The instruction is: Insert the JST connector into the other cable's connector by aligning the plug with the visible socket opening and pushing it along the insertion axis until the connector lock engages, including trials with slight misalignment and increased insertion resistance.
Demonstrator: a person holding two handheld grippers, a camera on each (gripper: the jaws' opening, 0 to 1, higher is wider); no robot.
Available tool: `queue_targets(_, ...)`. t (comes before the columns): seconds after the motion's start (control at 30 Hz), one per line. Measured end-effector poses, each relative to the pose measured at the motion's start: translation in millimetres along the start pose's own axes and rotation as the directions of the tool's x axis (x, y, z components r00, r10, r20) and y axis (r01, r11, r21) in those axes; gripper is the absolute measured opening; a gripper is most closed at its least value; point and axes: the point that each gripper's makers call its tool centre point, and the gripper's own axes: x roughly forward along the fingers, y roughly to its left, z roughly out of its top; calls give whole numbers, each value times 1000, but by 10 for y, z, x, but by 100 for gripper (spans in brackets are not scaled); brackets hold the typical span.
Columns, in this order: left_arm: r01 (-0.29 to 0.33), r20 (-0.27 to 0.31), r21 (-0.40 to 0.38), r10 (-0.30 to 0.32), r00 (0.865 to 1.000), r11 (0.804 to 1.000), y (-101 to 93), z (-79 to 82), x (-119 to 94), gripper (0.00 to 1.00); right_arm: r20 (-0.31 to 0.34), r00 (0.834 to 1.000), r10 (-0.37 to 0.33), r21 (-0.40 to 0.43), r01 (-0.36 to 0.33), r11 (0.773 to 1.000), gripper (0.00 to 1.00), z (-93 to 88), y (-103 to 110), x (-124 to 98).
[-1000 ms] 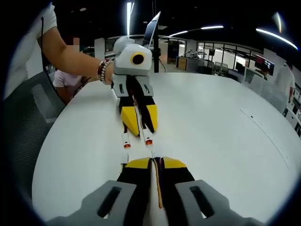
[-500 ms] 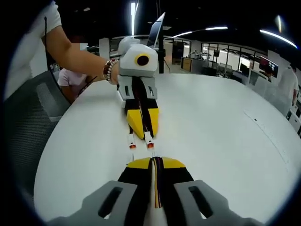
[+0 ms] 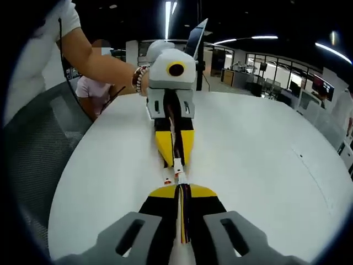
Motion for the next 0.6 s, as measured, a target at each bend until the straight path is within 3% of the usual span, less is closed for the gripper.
queue_targets(0.6,-9,39,31,8,999,999,-28,90,-124,0,10,1000,-4,3,4,1000,2,108,39,-41)
